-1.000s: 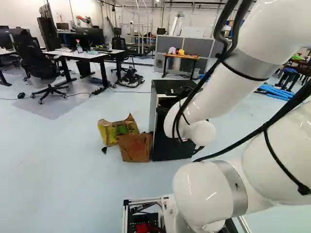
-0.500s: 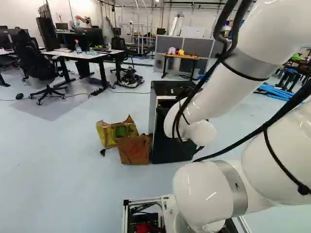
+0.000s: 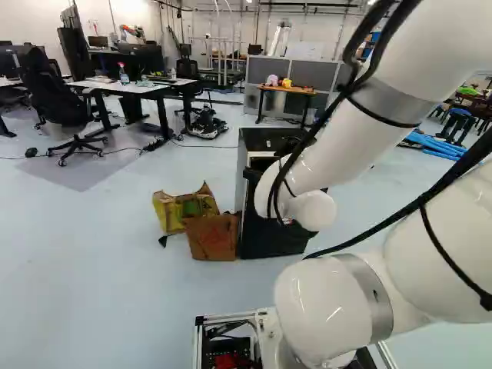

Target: Grab a drink from the fridge

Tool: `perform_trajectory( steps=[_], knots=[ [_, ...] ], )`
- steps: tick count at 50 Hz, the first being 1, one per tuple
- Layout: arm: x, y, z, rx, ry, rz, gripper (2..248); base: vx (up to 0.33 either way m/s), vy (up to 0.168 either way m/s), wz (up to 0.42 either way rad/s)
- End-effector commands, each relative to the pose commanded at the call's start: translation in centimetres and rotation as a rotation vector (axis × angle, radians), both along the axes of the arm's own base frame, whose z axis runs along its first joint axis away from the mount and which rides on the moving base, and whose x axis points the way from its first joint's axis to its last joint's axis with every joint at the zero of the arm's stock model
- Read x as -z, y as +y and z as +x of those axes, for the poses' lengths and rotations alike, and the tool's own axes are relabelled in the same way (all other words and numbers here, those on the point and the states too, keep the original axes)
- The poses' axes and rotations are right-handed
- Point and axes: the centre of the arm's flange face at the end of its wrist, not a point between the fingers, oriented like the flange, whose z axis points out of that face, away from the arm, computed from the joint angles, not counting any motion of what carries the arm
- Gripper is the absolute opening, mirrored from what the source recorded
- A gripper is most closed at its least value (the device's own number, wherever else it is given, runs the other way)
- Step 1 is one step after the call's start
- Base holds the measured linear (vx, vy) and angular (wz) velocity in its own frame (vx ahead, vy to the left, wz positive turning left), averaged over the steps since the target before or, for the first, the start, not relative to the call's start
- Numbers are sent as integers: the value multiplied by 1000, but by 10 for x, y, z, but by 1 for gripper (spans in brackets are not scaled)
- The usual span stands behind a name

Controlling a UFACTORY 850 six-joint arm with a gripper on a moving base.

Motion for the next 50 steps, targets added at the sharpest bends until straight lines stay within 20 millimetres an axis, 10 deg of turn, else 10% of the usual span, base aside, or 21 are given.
perform_trajectory(
  steps=[50],
  knots=[
    [13,32,26,205,-52,84,247,0,0,0]
  ],
)
